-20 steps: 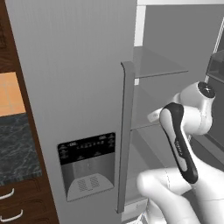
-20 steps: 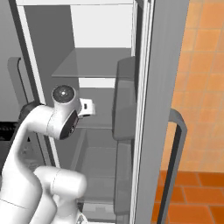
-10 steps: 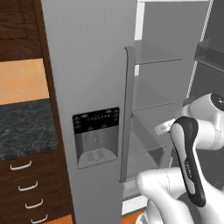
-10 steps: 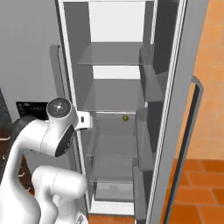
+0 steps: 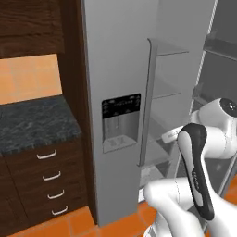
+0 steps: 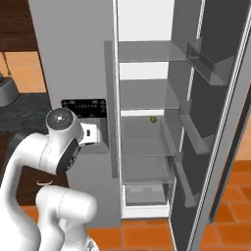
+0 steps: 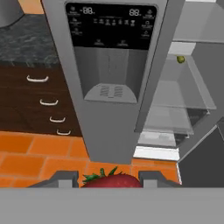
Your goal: Take the strawberry from the fridge and place it on top of the pancake, located on the dining counter.
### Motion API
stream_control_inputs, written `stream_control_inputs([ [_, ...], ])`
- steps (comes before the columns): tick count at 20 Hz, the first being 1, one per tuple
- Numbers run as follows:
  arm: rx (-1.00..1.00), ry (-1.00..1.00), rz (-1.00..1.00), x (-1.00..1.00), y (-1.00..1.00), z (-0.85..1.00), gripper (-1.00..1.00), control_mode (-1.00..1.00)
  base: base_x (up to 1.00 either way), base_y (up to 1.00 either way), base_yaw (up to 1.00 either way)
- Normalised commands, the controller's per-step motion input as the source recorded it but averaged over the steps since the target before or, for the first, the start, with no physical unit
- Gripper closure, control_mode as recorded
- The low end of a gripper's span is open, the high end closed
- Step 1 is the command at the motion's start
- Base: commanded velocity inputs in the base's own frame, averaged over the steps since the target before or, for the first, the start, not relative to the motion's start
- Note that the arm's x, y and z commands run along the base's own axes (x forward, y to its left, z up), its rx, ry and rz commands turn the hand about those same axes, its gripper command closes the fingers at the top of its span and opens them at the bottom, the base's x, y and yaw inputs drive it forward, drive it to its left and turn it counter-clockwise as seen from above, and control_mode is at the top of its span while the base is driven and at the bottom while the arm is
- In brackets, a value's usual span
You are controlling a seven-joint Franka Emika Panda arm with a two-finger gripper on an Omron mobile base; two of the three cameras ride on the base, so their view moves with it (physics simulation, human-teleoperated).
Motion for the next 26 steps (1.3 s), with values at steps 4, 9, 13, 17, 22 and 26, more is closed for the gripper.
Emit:
stream_control_inputs([
  [4, 0.0, 0.0, 0.0, 0.0, 0.0, 0.0, 1.0, 1.0, -0.39, 0.08, -0.92],
  [9, 0.0, 0.0, 0.0, 0.0, 0.0, 0.0, 1.0, 1.0, -0.22, 0.28, -0.87],
  [13, 0.0, 0.0, 0.0, 0.0, 0.0, 0.0, 1.0, 1.0, 0.0, 0.67, -0.76],
  [17, 0.0, 0.0, 0.0, 0.0, 0.0, 0.0, 1.0, 1.0, 0.0, 0.92, -0.67],
  [22, 0.0, 0.0, 0.0, 0.0, 0.0, 0.0, 1.0, 1.0, -0.05, 0.53, -0.8],
  [26, 0.0, 0.0, 0.0, 0.0, 0.0, 0.0, 1.0, 1.0, -0.35, 0.21, -0.87],
])
